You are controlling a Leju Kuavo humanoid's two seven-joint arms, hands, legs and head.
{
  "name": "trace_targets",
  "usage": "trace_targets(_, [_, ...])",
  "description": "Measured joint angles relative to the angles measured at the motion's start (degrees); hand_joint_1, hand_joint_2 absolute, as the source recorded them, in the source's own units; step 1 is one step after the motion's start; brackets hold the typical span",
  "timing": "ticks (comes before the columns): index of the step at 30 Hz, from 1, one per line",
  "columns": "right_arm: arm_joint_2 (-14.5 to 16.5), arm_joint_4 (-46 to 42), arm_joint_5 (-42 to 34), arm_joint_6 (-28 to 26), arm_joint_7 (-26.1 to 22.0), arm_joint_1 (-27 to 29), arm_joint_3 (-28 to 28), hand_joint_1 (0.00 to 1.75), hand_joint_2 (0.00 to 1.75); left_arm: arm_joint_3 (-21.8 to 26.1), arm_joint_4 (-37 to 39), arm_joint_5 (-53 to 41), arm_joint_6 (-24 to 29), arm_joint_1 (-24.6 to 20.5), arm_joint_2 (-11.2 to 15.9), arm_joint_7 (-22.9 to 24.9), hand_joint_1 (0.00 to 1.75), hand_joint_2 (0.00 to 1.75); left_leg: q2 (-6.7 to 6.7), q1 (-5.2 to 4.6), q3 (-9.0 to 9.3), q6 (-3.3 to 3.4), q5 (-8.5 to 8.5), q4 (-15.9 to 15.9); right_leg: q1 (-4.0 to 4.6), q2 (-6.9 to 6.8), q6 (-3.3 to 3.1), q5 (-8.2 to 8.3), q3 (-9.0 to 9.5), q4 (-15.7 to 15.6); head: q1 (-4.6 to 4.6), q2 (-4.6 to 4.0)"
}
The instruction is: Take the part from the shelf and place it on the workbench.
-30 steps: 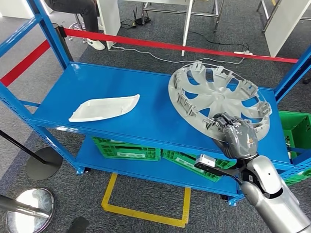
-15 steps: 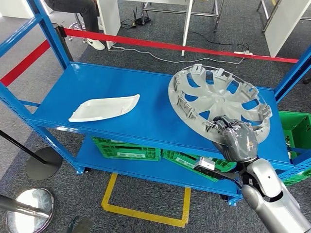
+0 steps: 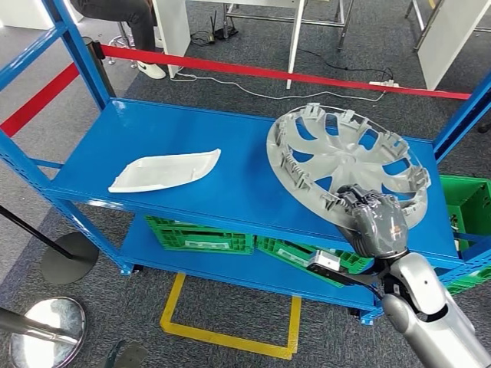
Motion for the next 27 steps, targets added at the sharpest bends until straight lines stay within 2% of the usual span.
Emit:
trace_targets(23, [0.00, -0.63, 2.22, -0.03, 0.78, 0.36, -0.07, 1.75, 1.75, -0.04, -0.28, -1.57, 0.53, 0.00, 0.03, 1.29, 0.00, 1.75, 0.00, 0.00, 0.00, 0.00, 0.00, 0.00, 0.00, 0.00, 0.00, 0.00, 0.00, 0.00, 0.00, 0.00])
trace_targets(25, [0.00, -0.63, 2.38, -0.04, 0.81, 0.36, -0.07, 1.75, 1.75, -0.05, -0.30, -1.75, 0.54, 0.00, 0.09, 1.49, 0.00, 1.75, -0.01, -0.15, -0.03, 0.33, -0.07, 0.13, -0.16, 0.01, 0.25, 0.17, 0.09, -0.21, -0.01, 0.00])
trace_targets(27, [-0.01, -0.73, 2.63, -0.02, 0.98, 0.38, -0.08, 1.75, 1.75, -0.10, -0.40, -1.82, 0.55, 0.04, 0.24, 1.85, 0.00, 1.75, -0.01, -0.26, 0.09, 0.98, 0.20, -0.17, -0.31, 0.03, 0.79, 0.53, 0.23, -0.59, -0.03, 0.00])
